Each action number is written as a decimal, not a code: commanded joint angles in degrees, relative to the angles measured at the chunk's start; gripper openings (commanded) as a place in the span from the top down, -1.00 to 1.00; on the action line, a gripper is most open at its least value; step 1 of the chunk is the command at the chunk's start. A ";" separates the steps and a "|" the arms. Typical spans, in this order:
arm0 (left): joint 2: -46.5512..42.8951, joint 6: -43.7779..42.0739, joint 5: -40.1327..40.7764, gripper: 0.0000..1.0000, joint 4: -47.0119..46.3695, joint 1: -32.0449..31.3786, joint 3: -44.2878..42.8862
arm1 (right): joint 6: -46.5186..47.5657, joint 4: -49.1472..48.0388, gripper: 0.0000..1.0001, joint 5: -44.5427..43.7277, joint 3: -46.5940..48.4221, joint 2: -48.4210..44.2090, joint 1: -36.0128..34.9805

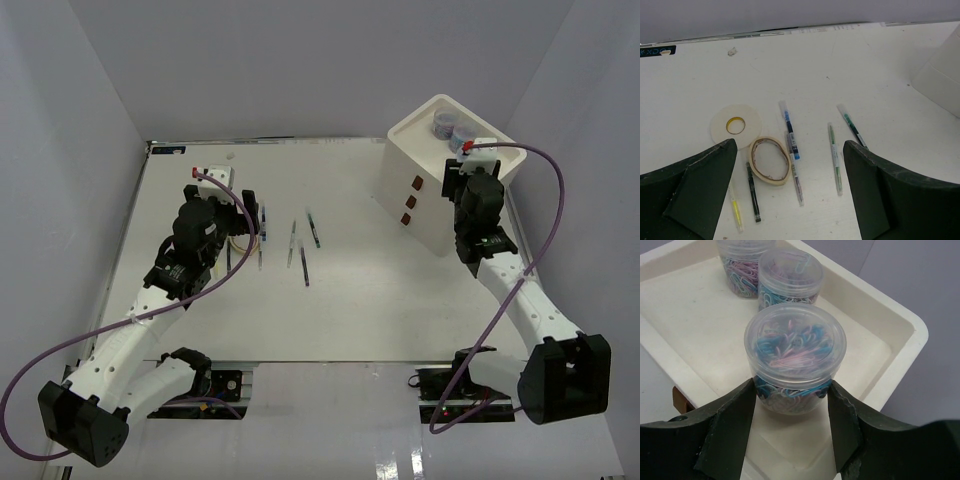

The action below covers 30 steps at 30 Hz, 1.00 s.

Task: Sort the stationery into containers
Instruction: Place the stationery in the storage box.

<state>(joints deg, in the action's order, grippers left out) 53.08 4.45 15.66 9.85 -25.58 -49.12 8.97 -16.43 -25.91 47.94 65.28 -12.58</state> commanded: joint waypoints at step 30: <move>-0.35 1.09 -2.56 -0.96 0.00 1.06 -0.01 | 3.33 20.30 -0.86 -7.98 11.74 1.41 -20.35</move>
<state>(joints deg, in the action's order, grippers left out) 53.10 4.99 14.17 9.91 -24.84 -49.12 7.81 3.20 -24.93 60.53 63.46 -27.29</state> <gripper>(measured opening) 0.979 0.930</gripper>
